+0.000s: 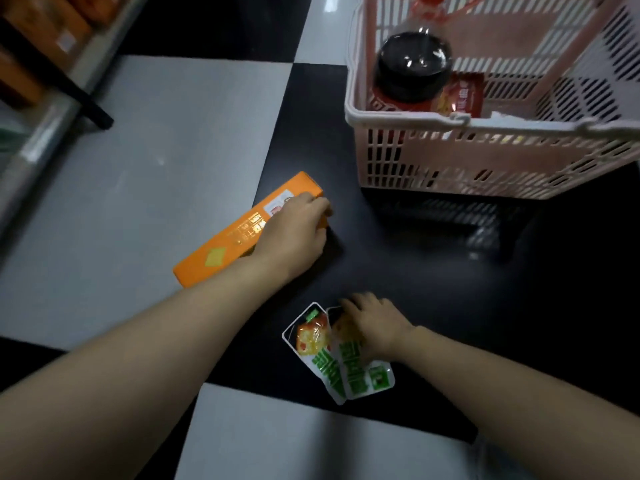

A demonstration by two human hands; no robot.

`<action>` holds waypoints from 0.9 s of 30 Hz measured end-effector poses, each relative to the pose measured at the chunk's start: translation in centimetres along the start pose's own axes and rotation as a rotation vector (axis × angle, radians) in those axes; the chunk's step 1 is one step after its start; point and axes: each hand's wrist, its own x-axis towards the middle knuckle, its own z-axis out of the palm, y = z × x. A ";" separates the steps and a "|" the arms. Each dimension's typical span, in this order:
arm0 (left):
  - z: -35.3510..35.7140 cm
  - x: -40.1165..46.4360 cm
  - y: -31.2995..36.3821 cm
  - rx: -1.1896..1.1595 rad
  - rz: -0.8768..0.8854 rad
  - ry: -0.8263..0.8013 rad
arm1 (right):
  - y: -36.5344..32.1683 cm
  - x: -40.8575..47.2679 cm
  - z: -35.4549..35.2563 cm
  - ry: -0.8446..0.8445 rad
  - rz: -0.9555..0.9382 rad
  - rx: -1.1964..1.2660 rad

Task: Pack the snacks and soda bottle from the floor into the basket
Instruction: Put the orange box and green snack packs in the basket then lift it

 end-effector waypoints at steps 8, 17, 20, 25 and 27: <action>0.2 -1.2 -2.8 -0.010 -0.044 0.001 | -4.3 2.9 0.4 0.157 -0.145 -0.033; -0.8 -1.7 -4.4 -0.005 -0.097 -0.007 | -9.4 6.6 0.9 -0.062 -0.457 -0.335; -0.9 -1.9 -4.7 0.003 -0.135 -0.015 | -8.9 6.1 0.1 -0.143 -0.415 -0.343; -0.2 -2.1 -4.6 0.025 -0.153 -0.039 | -6.1 4.6 -0.6 0.067 -0.297 -0.184; 0.0 -2.2 -4.6 0.027 -0.132 -0.027 | -4.8 4.1 -0.7 0.112 -0.187 -0.119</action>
